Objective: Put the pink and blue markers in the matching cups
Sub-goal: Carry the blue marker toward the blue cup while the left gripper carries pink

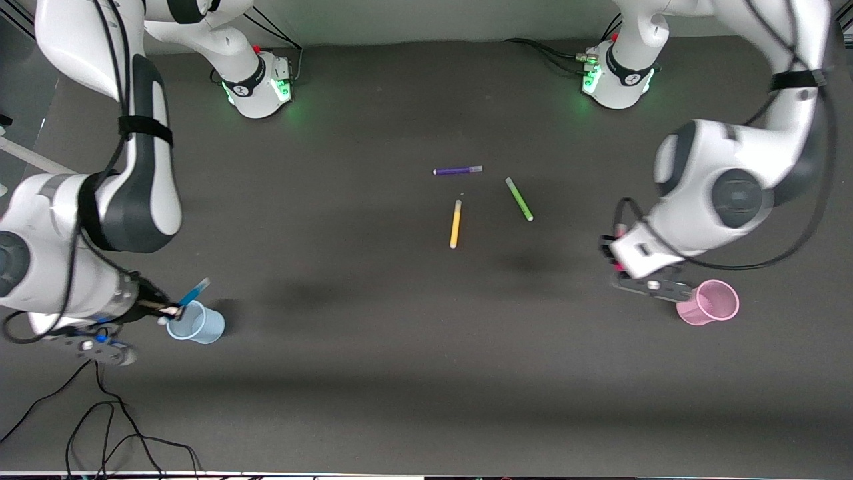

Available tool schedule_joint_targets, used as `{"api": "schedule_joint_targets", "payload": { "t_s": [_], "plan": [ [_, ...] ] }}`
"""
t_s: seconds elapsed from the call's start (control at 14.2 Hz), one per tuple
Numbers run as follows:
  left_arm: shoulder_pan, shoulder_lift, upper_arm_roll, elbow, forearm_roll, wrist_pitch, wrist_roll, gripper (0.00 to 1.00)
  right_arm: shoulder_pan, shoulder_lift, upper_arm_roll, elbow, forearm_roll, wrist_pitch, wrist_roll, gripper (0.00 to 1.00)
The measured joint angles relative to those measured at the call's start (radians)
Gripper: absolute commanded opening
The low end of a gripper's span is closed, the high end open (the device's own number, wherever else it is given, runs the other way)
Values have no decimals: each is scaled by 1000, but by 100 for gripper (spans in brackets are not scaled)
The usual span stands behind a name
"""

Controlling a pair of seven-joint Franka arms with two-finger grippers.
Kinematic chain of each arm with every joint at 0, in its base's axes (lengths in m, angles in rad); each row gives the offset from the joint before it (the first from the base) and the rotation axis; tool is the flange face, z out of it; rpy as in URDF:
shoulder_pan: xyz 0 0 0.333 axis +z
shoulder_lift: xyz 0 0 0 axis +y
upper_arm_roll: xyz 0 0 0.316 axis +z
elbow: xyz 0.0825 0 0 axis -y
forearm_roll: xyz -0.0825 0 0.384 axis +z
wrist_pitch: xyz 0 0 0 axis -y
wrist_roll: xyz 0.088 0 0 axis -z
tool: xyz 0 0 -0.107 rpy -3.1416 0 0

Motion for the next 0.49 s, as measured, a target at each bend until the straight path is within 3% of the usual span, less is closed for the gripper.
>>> {"api": "schedule_joint_targets", "payload": {
  "t_s": [0.28,0.49],
  "plan": [
    [211,0,4,-2,-23,62,398,0,-28,41,-16,-42,-1,190,8,0],
    [263,1,3,-7,-82,78,551,0,-48,63,-17,-118,-1,336,8,0]
  ]
}}
